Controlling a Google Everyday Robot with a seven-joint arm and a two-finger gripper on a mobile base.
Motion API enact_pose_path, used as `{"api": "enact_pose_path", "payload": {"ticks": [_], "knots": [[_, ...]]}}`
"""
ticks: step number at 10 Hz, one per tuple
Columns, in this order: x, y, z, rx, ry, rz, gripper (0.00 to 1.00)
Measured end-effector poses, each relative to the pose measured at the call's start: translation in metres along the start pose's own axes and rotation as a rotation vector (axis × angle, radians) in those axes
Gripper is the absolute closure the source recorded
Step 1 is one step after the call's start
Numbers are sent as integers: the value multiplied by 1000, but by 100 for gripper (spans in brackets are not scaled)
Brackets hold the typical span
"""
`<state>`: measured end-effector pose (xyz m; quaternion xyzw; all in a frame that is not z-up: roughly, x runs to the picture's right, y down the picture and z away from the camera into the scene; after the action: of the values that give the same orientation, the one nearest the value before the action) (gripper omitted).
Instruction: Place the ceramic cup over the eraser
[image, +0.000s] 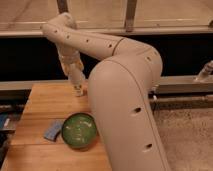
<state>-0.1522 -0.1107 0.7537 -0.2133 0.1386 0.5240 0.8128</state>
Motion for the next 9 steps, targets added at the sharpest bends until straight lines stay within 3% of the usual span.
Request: {"api": "enact_pose_path", "payload": {"ticks": [2,5,9], "knots": [[7,-27,-11,16,-1,60,100],[34,-65,-20,50,14,136,100],[84,-110,-28,96,55,227,100]]}}
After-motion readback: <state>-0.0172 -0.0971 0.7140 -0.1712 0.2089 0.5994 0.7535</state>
